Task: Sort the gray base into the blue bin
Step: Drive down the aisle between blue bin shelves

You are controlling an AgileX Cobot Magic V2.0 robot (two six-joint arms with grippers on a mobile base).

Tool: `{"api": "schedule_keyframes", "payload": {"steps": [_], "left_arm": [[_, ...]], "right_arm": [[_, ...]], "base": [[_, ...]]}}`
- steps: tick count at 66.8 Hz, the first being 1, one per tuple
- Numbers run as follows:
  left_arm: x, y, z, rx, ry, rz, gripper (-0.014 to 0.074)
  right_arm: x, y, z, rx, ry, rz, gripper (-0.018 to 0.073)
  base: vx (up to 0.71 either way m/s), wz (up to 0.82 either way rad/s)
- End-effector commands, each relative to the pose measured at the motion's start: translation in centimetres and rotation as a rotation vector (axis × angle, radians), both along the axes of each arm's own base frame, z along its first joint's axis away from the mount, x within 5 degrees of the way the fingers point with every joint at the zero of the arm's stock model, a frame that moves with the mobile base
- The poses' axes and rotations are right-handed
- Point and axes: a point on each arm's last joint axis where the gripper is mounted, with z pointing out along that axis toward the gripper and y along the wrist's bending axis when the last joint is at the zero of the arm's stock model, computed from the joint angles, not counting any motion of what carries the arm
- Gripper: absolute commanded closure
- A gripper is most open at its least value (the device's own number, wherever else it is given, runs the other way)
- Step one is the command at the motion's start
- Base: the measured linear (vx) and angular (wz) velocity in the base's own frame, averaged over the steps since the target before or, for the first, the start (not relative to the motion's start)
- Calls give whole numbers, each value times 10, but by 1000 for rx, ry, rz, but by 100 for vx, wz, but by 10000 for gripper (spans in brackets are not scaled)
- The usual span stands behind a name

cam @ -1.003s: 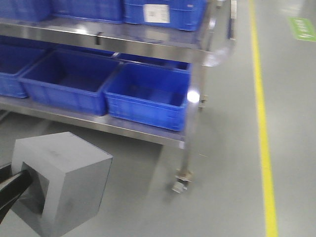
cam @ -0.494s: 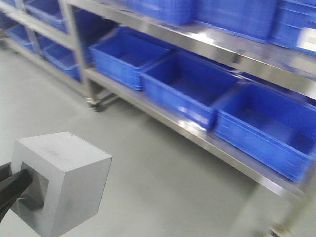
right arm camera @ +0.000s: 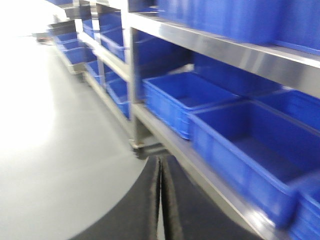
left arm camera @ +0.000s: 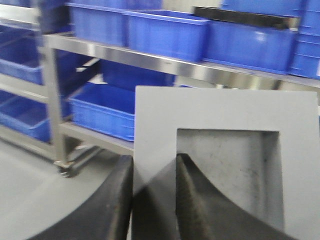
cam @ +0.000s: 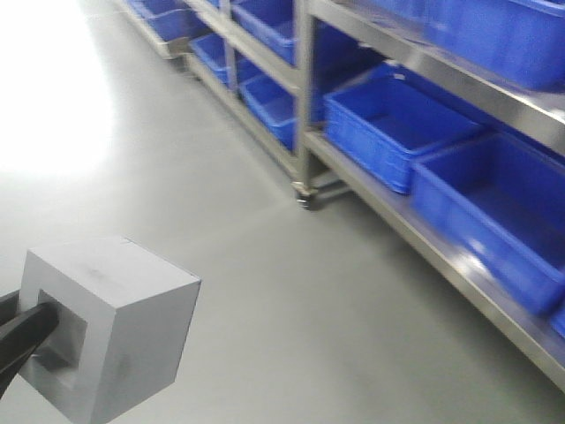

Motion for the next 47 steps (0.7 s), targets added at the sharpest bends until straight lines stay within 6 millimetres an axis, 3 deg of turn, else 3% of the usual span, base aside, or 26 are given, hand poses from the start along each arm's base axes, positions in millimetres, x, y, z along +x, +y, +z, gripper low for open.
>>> {"api": "schedule_keyframes", "payload": {"steps": [1,47], "left_arm": [[-3,-4,17,-72,-83,-56,603],[-3,-4,17,-72,-83,-56,603]], "right_arm": [[0,0,6,-21,-81,3,564],[0,0,6,-21,-80,3,564]], "base": [[20,65],[19,56]]}}
